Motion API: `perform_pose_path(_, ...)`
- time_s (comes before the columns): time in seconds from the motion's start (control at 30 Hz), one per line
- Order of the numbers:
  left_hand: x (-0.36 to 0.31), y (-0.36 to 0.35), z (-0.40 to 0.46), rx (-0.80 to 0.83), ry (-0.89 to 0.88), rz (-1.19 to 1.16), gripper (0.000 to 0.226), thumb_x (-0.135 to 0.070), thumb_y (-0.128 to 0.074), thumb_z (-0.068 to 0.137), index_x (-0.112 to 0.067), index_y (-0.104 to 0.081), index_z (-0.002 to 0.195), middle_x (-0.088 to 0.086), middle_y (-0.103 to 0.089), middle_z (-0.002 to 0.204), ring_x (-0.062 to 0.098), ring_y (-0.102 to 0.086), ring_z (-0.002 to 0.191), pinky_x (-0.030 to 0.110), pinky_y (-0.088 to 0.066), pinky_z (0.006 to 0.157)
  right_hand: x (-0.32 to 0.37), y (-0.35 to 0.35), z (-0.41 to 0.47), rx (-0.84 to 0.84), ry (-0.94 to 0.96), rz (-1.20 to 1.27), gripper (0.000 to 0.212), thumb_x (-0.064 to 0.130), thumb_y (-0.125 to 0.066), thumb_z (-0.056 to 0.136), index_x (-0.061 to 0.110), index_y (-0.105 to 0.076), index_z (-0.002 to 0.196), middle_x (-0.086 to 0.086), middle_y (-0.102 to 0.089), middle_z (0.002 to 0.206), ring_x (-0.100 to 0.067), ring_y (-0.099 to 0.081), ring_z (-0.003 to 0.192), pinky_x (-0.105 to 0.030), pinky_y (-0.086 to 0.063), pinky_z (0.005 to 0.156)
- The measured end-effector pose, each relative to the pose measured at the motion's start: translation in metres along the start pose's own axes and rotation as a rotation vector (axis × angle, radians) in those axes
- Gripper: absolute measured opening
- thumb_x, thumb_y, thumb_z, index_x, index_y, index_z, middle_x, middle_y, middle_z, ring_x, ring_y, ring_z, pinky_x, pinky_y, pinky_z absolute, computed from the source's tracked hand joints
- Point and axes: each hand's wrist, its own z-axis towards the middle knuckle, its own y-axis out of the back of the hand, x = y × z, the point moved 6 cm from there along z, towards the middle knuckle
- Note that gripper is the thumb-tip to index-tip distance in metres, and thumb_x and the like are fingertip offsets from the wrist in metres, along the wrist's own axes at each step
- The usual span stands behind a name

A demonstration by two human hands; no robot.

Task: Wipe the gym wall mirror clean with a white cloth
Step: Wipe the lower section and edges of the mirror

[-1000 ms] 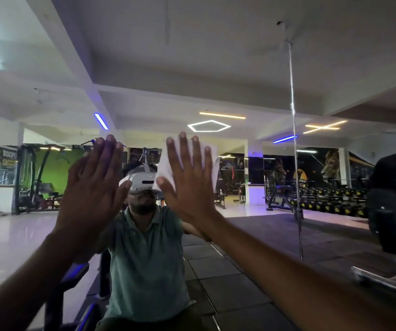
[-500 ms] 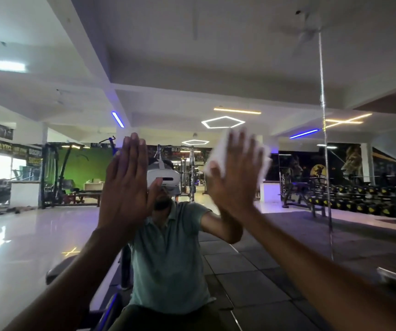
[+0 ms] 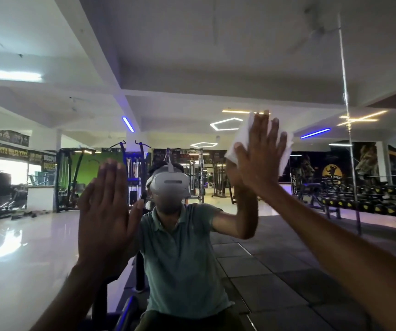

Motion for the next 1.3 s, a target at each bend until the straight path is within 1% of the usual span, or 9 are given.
perform_pose_path(0.2,0.007,-0.008,0.000,0.005,-0.031,0.013,0.073,-0.037,-0.042,0.105,-0.005,-0.019,0.166,0.014,-0.016,0.175,0.027,-0.013,0.163,0.050,-0.021,0.127,0.142,-0.027,-0.074,0.032,0.559,0.018,0.076,0.051,-0.037,0.108,0.015,-0.011,0.169,-0.012,-0.006,0.177,-0.039,-0.001,0.163,-0.063,-0.004,0.128)
perform_pose_path(0.33,0.010,-0.011,0.000,0.020,-0.047,0.034,0.070,-0.038,-0.034,0.106,-0.004,-0.019,0.166,0.015,-0.016,0.174,0.028,-0.014,0.163,0.052,-0.022,0.125,0.123,-0.028,-0.097,0.116,0.776,-0.018,0.073,0.053,-0.037,0.107,0.022,-0.014,0.169,-0.008,-0.010,0.177,-0.033,-0.005,0.164,-0.062,-0.004,0.129)
perform_pose_path(0.57,0.004,-0.007,-0.001,0.015,-0.033,0.026,0.070,-0.037,-0.033,0.106,-0.004,-0.017,0.167,0.015,-0.011,0.175,0.029,-0.012,0.163,0.049,-0.018,0.127,-0.019,-0.011,-0.098,-0.035,-0.007,-0.073,0.072,0.050,-0.024,0.108,0.015,-0.011,0.170,-0.011,-0.002,0.178,-0.034,-0.001,0.164,-0.062,-0.011,0.128)
perform_pose_path(0.77,0.009,-0.009,-0.002,0.038,-0.092,0.048,0.074,-0.042,-0.028,0.107,-0.003,-0.011,0.167,0.017,-0.007,0.175,0.031,-0.008,0.163,0.045,-0.009,0.129,0.121,-0.035,-0.170,0.176,0.474,0.136,0.077,0.046,-0.037,0.103,0.016,-0.013,0.170,-0.009,-0.001,0.178,-0.036,0.008,0.163,-0.062,0.001,0.129)
perform_pose_path(0.9,0.000,-0.005,-0.002,0.056,-0.068,0.046,0.077,-0.044,-0.031,0.108,0.002,-0.009,0.165,0.023,-0.004,0.174,0.037,-0.004,0.163,0.061,-0.017,0.127,0.105,-0.035,-0.183,0.239,0.728,0.034,0.076,0.047,-0.041,0.105,0.022,-0.012,0.170,-0.006,-0.002,0.178,-0.031,0.006,0.164,-0.057,0.006,0.130)
perform_pose_path(1.0,-0.029,-0.003,-0.010,0.127,0.004,0.046,0.078,-0.045,-0.028,0.107,0.003,-0.010,0.165,0.026,-0.005,0.173,0.037,-0.003,0.163,0.055,-0.013,0.126,0.018,-0.025,-0.161,0.204,0.513,0.014,0.073,0.048,-0.038,0.105,0.020,-0.017,0.170,-0.007,-0.006,0.178,-0.030,0.000,0.164,-0.058,0.000,0.131)
perform_pose_path(1.13,-0.089,-0.014,-0.046,0.239,-0.196,-0.026,0.076,-0.047,-0.022,0.109,0.002,-0.014,0.165,0.023,-0.007,0.174,0.035,-0.005,0.163,0.051,-0.012,0.130,-0.097,-0.004,-0.148,0.111,0.124,-0.077,0.073,0.053,-0.020,0.108,0.014,-0.013,0.169,-0.014,-0.005,0.177,-0.035,-0.004,0.163,-0.062,-0.010,0.128)
perform_pose_path(1.23,-0.116,-0.025,-0.063,0.226,-0.181,-0.038,0.075,-0.043,-0.034,0.108,0.003,-0.017,0.164,0.024,-0.010,0.173,0.036,-0.009,0.162,0.051,-0.012,0.130,-0.098,-0.002,-0.163,0.028,-0.127,-0.030,0.075,0.050,-0.026,0.107,0.009,-0.015,0.169,-0.019,-0.008,0.176,-0.040,-0.006,0.162,-0.065,-0.014,0.127)
perform_pose_path(1.3,-0.118,-0.028,-0.068,0.190,-0.169,-0.021,0.075,-0.039,-0.041,0.107,0.002,-0.017,0.164,0.023,-0.012,0.173,0.034,-0.011,0.162,0.052,-0.015,0.130,-0.049,-0.014,-0.191,0.061,0.019,-0.002,0.076,0.045,-0.035,0.105,0.008,-0.015,0.168,-0.019,-0.006,0.176,-0.042,-0.003,0.162,-0.065,-0.008,0.128)
